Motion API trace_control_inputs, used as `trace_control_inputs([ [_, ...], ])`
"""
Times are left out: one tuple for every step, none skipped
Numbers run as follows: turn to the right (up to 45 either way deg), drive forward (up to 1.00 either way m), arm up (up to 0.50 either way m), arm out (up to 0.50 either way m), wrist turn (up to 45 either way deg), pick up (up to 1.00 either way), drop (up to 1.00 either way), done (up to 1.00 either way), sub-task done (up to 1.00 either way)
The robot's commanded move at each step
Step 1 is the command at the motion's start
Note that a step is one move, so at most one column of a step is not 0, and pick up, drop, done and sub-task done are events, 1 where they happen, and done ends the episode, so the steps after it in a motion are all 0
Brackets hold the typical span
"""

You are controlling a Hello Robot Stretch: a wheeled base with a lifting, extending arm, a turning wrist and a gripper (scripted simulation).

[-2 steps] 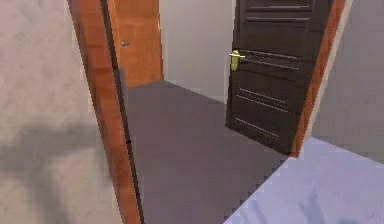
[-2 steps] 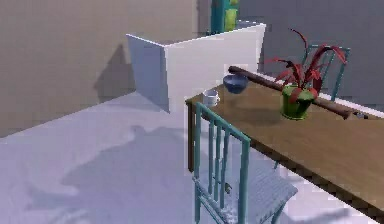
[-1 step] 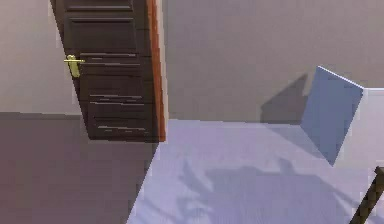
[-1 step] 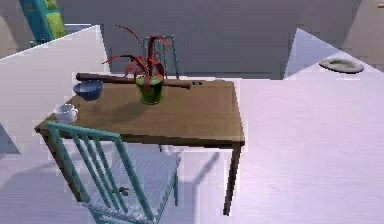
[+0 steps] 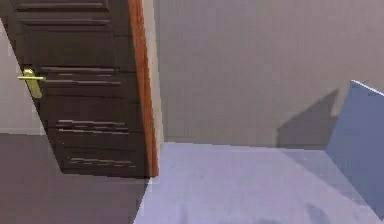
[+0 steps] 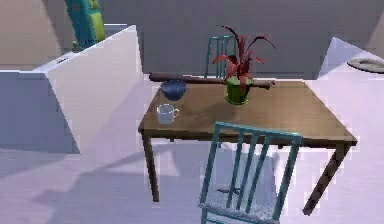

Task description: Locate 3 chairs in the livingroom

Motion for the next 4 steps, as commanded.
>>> trace_control_inputs([
  [-45.0, 0.00, 0.00, 0.00, 0.0, 0.00, 0.00, 0.00, 0.00],
  [-3.0, 0.00, 0.00, 0.00, 0.0, 0.00, 0.00, 0.00, 0.00],
  [0.0, 0.30, 0.00, 0.00, 0.0, 0.00, 0.00, 0.00, 0.00],
  [-27.0, 0.00, 0.00, 0.00, 0.0, 0.00, 0.00, 0.00, 0.00],
])
